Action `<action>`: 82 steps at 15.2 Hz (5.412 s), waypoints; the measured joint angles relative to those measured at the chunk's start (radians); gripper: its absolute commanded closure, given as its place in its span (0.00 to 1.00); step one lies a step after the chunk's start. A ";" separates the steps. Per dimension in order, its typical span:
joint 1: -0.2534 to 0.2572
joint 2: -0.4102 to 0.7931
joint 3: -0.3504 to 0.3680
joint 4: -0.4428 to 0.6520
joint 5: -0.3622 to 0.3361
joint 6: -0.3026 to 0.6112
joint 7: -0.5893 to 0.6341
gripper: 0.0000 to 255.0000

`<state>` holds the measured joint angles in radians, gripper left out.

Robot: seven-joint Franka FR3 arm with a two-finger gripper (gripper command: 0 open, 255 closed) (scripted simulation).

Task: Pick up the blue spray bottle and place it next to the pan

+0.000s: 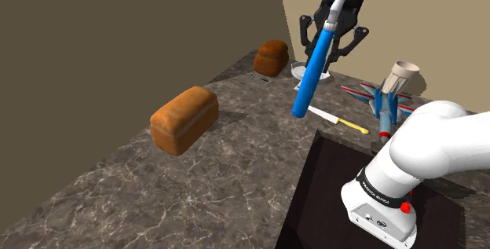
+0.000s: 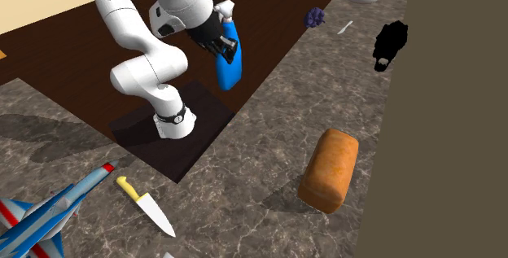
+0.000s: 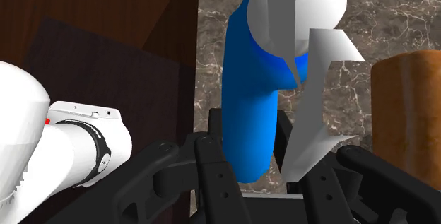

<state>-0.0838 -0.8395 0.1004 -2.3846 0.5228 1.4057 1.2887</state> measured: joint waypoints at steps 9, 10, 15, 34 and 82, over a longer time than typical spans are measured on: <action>-0.026 0.056 -0.106 0.100 -0.088 -0.085 -0.070 1.00; -0.031 0.065 -0.128 0.107 -0.107 -0.092 -0.091 1.00; -0.055 0.152 -0.236 0.180 -0.198 -0.121 -0.205 1.00; -0.109 0.662 -0.633 0.674 -0.355 -0.245 -0.690 1.00; -0.249 1.148 -0.776 0.706 -0.227 0.051 -1.094 1.00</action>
<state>-0.3331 0.3080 -0.6754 -1.6791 0.2957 1.4566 0.1952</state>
